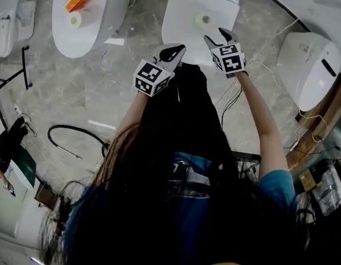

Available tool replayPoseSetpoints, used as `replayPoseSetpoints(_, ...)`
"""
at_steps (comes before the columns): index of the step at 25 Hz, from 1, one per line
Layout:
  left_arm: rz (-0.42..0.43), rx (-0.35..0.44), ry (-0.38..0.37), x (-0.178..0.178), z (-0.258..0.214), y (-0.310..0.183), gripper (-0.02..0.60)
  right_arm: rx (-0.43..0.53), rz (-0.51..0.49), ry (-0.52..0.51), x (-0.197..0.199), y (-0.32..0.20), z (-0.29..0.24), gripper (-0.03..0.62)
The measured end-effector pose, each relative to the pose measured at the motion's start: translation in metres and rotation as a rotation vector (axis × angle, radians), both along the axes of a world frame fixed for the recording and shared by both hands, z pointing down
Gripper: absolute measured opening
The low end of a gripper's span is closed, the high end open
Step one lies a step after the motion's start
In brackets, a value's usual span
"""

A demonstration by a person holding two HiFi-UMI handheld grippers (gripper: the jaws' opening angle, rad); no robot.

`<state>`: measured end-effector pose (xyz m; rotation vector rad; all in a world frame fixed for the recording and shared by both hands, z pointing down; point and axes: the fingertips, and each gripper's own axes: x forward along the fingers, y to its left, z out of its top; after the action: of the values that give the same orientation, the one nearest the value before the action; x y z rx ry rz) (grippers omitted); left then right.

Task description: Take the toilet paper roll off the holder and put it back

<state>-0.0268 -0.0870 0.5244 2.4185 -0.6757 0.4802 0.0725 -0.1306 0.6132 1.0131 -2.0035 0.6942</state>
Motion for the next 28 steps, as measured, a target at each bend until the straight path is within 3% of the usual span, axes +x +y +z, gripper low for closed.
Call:
replayPoseSetpoints(3,-0.009,-0.028,-0.010,0.004,0.028,-0.014,0.000,-0.023,-0.068,0.058,0.004,-0.019,0.037,0.287)
replayPoseSetpoints(6,-0.020,-0.052,-0.017,0.007,0.053,-0.028,0.000,-0.036,-0.132,0.157,0.011,-0.034,0.074,0.384)
replayPoseSetpoints(11,-0.078,-0.078,-0.009,0.007,0.081,-0.053,0.000,-0.065,-0.254,0.257,0.005,-0.041,0.123,0.446)
replayPoseSetpoints(15,-0.082,-0.079,-0.020,0.007,0.097,-0.062,0.000,-0.032,-0.366,0.356,0.002,-0.047,0.148,0.456)
replayPoseSetpoints(28,-0.106,-0.122,-0.079,-0.014,0.124,-0.043,0.000,-0.055,-0.340,0.304,-0.013,-0.063,0.173,0.456)
